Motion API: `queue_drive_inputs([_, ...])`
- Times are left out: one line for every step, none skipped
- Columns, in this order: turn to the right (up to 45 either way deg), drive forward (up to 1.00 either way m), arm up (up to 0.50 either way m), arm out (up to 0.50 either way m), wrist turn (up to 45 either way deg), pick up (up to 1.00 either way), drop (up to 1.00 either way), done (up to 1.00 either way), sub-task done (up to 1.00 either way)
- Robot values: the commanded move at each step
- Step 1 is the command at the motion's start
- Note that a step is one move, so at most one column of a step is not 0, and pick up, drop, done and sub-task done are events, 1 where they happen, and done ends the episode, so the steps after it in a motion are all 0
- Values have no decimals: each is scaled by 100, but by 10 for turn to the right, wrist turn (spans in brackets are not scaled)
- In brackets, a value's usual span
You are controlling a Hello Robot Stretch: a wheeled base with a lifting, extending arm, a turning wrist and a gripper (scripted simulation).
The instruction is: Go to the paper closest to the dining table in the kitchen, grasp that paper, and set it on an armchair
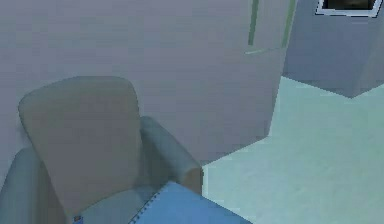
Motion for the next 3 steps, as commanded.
queue_drive_inputs([390,0,0,0,0,0,0,0,0])
queue_drive_inputs([-390,0,0,0,0,0,0,0,0])
queue_drive_inputs([420,0,0,0,0,0,0,0,0])
